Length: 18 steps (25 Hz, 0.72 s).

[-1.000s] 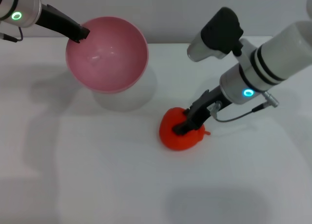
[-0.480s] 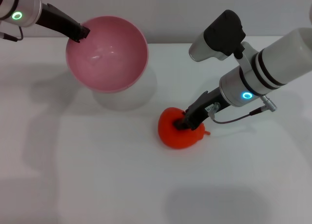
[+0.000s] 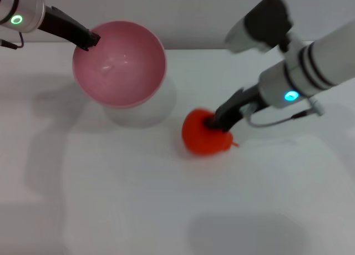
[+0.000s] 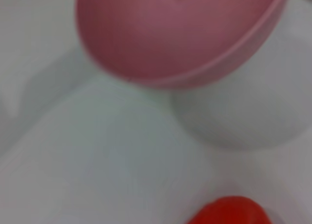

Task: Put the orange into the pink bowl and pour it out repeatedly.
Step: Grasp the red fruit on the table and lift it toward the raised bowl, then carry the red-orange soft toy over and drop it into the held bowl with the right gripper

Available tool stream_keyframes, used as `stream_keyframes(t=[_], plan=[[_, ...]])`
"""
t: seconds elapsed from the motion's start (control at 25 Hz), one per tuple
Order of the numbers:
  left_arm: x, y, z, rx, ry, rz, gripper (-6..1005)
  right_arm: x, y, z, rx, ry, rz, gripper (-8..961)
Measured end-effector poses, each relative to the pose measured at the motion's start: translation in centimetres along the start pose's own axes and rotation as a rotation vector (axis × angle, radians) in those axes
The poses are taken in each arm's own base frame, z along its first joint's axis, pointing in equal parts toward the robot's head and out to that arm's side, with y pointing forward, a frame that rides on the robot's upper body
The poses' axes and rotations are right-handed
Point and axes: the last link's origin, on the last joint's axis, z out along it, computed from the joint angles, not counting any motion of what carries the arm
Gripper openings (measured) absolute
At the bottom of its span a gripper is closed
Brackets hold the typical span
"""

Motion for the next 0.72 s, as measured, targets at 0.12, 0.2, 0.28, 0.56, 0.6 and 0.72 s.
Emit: stream_keyframes(t=[0.12, 0.2, 0.28, 0.56, 0.6, 0.72], plan=[[-0.2, 0.1, 0.0, -0.006, -0.007, 0.000, 63, -0.7, -1.1, -3.3, 0.132, -0.084, 0.012, 86], [-0.3, 0.1, 0.0, -0.011, -0.011, 0.004, 64, -1.1, -1.6, -6.2, 0.230, -0.157, 0.012, 71], [-0.4, 0.3, 0.1, -0.017, -0.015, 0.007, 64, -1.9, -1.3, -9.0, 0.291, -0.245, -0.009, 56], [-0.2, 1.7, 0.8, -0.052, -0.035, 0.033, 66, -5.5, 2.8, -14.0, 0.281, -0.445, -0.157, 47], [-0.2, 2.1, 1.0, -0.061, -0.039, 0.043, 66, -6.0, 3.6, -14.0, 0.261, -0.451, -0.183, 47], [0.2, 3.0, 1.4, -0.077, -0.045, 0.064, 67, -6.9, 5.1, -13.3, 0.214, -0.449, -0.239, 47]])
